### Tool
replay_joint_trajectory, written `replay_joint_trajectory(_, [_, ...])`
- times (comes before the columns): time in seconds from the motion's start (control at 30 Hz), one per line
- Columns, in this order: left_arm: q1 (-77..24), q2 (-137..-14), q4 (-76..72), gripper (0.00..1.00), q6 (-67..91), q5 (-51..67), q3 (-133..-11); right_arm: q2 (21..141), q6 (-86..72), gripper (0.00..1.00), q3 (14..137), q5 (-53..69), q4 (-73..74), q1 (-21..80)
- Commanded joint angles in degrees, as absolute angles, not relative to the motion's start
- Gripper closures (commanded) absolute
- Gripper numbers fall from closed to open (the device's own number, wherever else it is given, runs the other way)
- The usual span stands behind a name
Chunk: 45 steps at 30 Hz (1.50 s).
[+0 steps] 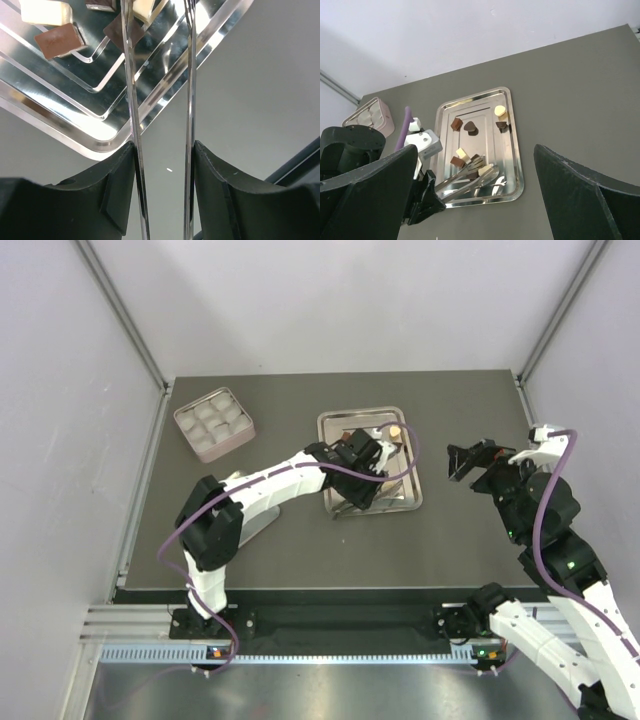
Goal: Pack the chocolate
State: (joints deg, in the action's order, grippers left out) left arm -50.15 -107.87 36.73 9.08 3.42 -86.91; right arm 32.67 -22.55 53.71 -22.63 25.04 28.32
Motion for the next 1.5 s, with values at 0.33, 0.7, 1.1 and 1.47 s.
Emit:
replay_joint_trajectory(0.33, [-50.98,-109.15,41.04,0.48,7.56,0.53,-95.17,31.20,-22.32,0.00,55.28,-22.67,23.38,28.21])
replay_joint_trajectory(0.7, [-51.42,-110.92,43.15,0.50,7.91,-1.23,-96.50,30.41,-21.97,0.00,55.20,-23.20,23.20,28.21])
replay_joint_trajectory(1.1, [-51.85,-111.45,44.30,0.58,8.26,-1.23,-97.56,29.62,-21.71,0.00,55.20,-23.56,23.20,28.21])
replay_joint_trajectory(1.47, [-52.12,-109.60,46.23,0.80,11.07,-4.91,-106.41,28.48,-22.23,0.00,55.02,-22.77,23.29,28.21])
